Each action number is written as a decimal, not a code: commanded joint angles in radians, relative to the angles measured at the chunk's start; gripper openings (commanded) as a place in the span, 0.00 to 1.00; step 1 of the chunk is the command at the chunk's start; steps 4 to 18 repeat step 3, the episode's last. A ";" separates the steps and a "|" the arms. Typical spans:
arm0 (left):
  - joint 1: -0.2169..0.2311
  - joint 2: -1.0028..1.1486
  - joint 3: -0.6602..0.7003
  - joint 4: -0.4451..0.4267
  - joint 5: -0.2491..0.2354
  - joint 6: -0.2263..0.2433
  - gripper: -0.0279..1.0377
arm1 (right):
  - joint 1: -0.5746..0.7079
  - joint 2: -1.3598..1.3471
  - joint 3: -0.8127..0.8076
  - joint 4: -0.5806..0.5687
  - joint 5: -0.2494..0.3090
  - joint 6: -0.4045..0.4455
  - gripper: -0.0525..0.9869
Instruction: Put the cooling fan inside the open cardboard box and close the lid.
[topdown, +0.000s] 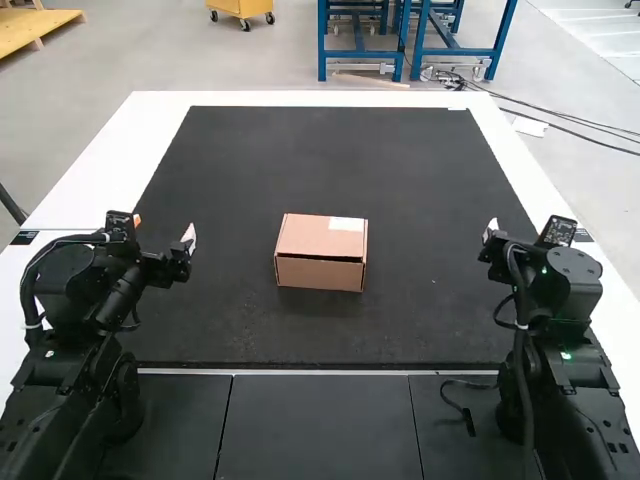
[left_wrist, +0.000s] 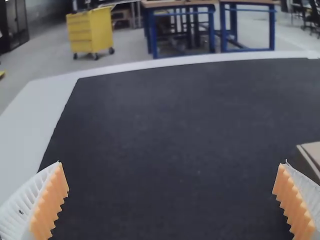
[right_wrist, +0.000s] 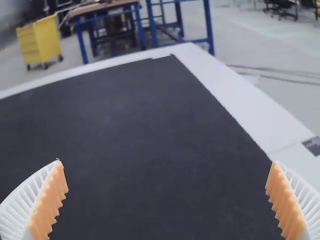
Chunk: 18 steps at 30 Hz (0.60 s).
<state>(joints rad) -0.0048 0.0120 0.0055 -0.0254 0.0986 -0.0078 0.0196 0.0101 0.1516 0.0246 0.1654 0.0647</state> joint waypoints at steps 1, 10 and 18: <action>0.005 -0.014 -0.006 0.010 0.006 0.011 0.94 | 0.006 -0.012 -0.152 0.008 0.019 0.012 0.93; 0.005 -0.014 -0.006 0.010 0.006 0.011 0.94 | 0.006 -0.012 -0.152 0.008 0.017 0.012 0.93; 0.005 -0.014 -0.006 0.010 0.006 0.011 0.94 | 0.006 -0.012 -0.152 0.008 0.017 0.012 0.93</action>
